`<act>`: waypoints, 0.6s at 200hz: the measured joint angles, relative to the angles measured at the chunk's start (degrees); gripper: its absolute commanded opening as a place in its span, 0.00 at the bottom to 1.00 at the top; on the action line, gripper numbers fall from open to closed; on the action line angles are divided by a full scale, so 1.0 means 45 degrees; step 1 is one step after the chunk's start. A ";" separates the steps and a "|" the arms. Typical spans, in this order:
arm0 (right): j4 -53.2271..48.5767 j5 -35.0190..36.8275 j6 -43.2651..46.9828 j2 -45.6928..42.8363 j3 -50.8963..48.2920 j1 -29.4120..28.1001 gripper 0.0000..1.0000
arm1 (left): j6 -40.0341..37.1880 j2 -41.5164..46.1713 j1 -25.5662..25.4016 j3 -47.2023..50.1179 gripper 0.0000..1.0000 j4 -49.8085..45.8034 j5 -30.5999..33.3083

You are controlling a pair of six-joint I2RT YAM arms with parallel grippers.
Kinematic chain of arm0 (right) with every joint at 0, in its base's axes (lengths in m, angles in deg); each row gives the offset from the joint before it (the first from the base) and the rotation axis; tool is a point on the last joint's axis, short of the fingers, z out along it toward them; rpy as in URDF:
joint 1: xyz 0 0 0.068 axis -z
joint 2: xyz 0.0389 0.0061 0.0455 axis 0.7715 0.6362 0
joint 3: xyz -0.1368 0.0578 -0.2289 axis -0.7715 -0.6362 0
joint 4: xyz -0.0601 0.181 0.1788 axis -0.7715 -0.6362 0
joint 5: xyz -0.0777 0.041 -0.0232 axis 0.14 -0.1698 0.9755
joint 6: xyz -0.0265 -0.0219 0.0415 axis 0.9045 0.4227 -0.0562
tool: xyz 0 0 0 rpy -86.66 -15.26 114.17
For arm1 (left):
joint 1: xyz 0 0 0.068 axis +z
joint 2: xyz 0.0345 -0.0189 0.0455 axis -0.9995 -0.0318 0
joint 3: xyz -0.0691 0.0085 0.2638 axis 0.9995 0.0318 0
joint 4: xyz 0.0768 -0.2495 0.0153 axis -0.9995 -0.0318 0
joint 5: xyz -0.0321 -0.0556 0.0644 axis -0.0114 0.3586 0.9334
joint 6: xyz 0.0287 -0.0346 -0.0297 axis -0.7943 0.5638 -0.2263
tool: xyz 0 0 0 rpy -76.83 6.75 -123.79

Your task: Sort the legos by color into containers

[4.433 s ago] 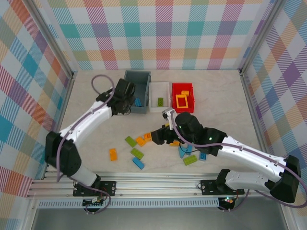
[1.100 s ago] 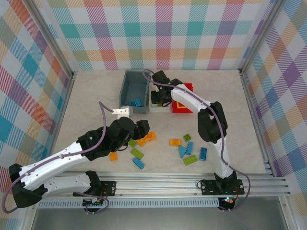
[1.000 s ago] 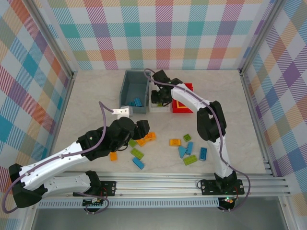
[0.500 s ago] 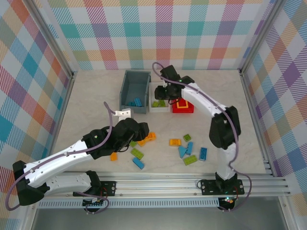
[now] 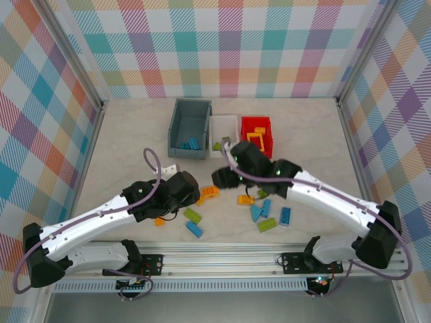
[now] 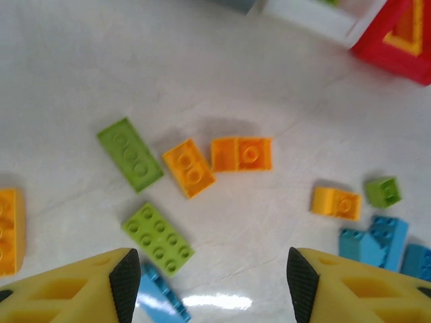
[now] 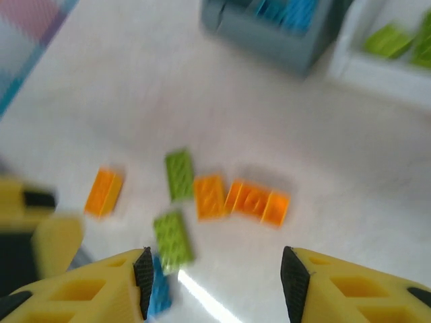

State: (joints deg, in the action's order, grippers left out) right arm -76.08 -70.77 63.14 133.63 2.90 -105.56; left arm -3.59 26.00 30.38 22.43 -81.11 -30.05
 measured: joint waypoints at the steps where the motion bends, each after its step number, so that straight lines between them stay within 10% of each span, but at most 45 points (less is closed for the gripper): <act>1: -0.0015 -0.0010 -0.0034 -0.0087 -0.0121 -0.0097 0.57 | 0.0058 0.0000 0.0000 0.0034 0.61 -0.0005 -0.0034; 120: -0.0291 -0.1496 -0.1180 -0.6630 -0.4697 -0.2191 0.80 | 0.5906 -0.2093 -0.1209 0.4129 0.63 0.3939 -0.3575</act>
State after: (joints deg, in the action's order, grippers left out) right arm -77.39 -77.50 57.83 103.80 -18.24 -115.42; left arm 22.99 16.58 24.94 41.01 -63.38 -46.14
